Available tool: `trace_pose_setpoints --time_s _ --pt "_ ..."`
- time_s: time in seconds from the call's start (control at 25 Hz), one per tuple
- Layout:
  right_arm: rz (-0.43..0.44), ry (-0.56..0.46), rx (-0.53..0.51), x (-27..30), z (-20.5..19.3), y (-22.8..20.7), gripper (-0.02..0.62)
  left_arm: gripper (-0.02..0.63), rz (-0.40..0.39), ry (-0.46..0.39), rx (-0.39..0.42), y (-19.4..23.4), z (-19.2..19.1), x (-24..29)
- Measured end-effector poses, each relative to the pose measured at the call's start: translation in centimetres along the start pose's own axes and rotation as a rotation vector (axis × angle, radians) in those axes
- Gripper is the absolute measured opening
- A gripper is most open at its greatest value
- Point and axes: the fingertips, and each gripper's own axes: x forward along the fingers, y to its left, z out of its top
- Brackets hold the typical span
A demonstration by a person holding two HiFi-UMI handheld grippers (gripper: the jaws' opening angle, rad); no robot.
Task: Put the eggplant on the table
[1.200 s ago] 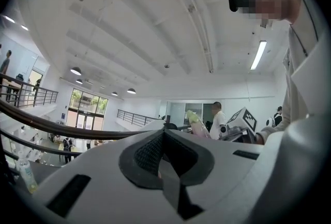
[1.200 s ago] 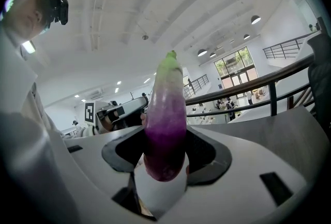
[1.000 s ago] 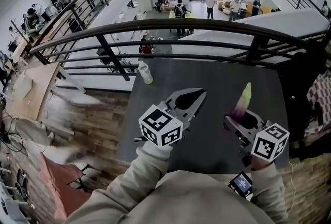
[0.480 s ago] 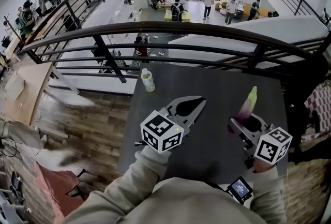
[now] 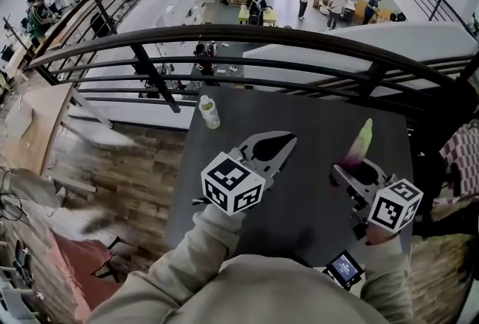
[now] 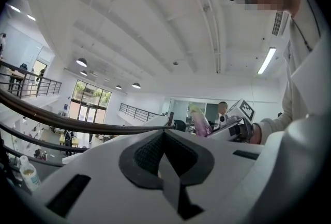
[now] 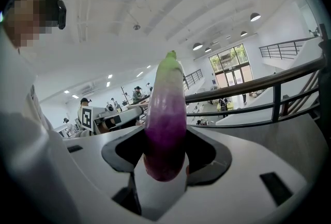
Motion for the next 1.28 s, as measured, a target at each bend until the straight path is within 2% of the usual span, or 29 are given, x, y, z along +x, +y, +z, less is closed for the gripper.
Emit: trace_pose_setpoints --time_s 0.44,0.84,1.28 --pt "0.022 0.018 -0.011 0.9 0.7 -2.0 0.241 0.0 0.034 -0.003 -0.014 0.9 0.1 0.4" --pt "0.011 0.041 0.024 1.5 -0.8 -3.6 0.241 0.0 0.05 0.046 -0.072 1.8 -3.7 0.0" --pt "-0.018 0.111 0.055 1.2 -4.3 -4.4 0.241 0.0 0.05 0.089 -0.144 1.1 -7.9 -0.6"
